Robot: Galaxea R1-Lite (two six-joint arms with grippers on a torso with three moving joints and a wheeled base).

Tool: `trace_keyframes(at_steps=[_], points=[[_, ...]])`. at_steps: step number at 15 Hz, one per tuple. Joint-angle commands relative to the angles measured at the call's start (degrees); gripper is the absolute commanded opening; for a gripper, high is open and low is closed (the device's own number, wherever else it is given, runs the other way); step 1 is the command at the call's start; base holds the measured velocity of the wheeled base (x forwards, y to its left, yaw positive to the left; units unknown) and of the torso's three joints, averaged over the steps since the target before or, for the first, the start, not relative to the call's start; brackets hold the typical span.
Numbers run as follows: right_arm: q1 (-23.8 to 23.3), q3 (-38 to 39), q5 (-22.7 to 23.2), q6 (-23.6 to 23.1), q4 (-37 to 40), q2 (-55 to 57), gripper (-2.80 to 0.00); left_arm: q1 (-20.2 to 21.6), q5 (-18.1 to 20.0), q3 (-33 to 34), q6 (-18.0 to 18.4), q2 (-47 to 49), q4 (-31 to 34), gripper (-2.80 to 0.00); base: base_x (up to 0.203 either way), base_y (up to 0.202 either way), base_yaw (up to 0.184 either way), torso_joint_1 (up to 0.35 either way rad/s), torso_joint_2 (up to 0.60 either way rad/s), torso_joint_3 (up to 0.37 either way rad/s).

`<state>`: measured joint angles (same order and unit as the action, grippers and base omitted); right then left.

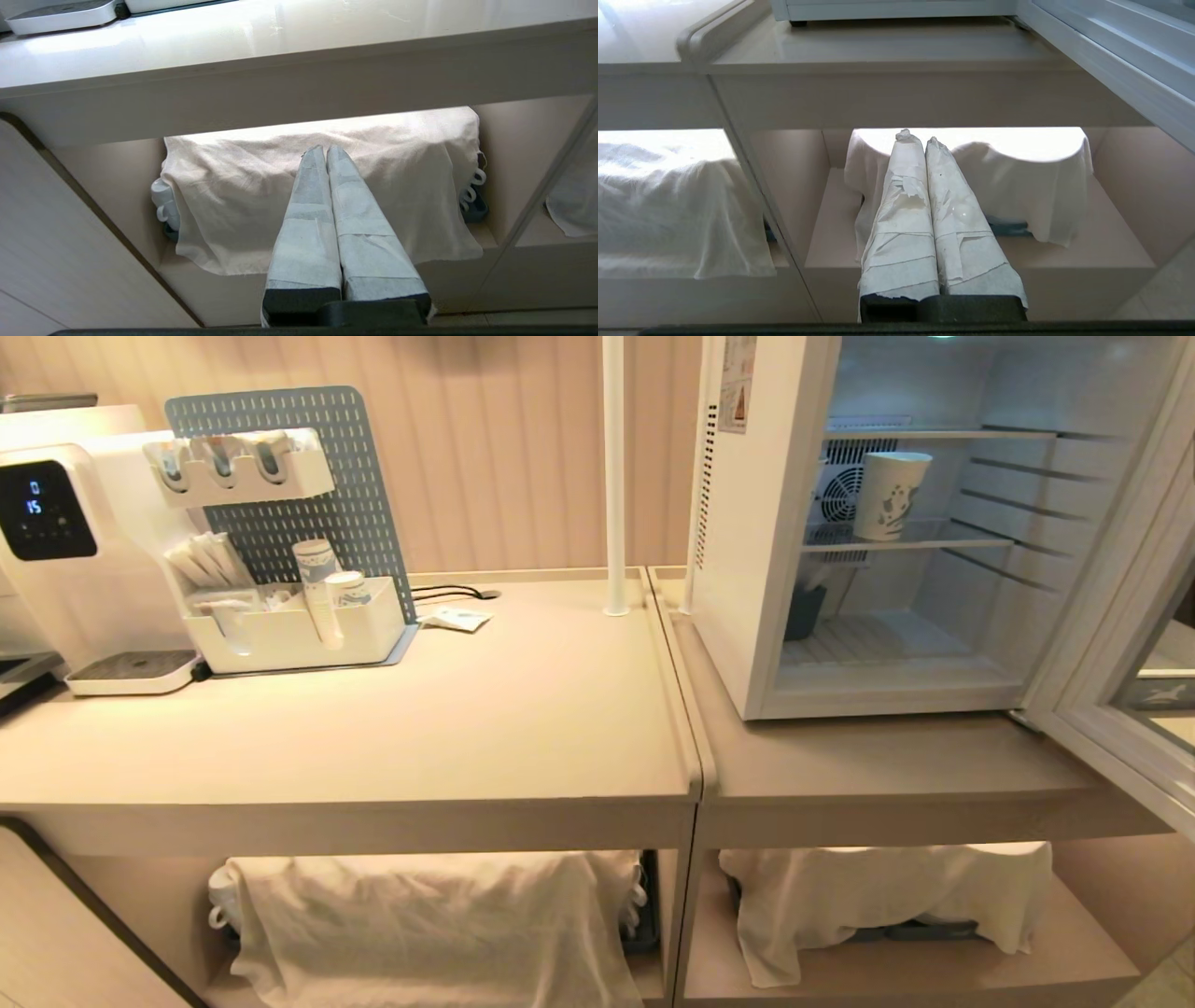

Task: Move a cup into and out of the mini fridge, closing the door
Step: Take the paper cup out of the freezer

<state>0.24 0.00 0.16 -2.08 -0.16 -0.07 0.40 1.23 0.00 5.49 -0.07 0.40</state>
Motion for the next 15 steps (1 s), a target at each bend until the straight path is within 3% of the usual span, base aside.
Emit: trace_keyframes(at_steps=[1,3,5,8,10,12,15], points=[[0.0,-0.1,-0.1,0.8,-0.1,0.0,-2.80,0.0,-0.3,0.0,-0.1,0.1,-0.1,-2.80,0.177,0.000,0.000,0.005,0.00,0.002],[0.0,-3.1,0.5,1.6,0.5,0.5,-2.80,0.0,-0.3,0.0,-0.3,0.1,-0.1,-2.80,0.048,0.000,-0.003,0.004,0.01,0.002],[0.0,-14.7,1.8,1.5,5.8,5.2,-2.80,0.0,-0.3,0.0,-0.2,0.1,-0.1,-2.80,0.000,0.000,0.000,0.000,0.00,0.000],[0.4,-46.3,4.1,1.9,20.6,20.8,-2.80,0.0,-0.3,0.0,-0.3,0.1,-0.1,-2.80,0.000,0.000,0.000,0.000,0.00,0.000],[0.7,-70.7,6.5,2.7,31.9,37.8,-2.80,0.0,-0.3,0.0,-0.2,0.1,-0.1,-2.80,0.000,0.000,0.000,0.000,0.00,0.000],[1.0,-90.3,8.2,3.9,41.6,55.5,-2.80,0.0,-0.3,0.0,-0.2,0.1,-0.1,-2.80,0.000,0.000,0.000,0.000,0.00,0.000],[1.7,-105.0,8.6,5.7,48.3,75.7,-2.80,0.0,-0.4,0.0,-0.3,0.1,-0.1,-2.80,0.000,0.000,0.000,0.000,0.00,0.000]])
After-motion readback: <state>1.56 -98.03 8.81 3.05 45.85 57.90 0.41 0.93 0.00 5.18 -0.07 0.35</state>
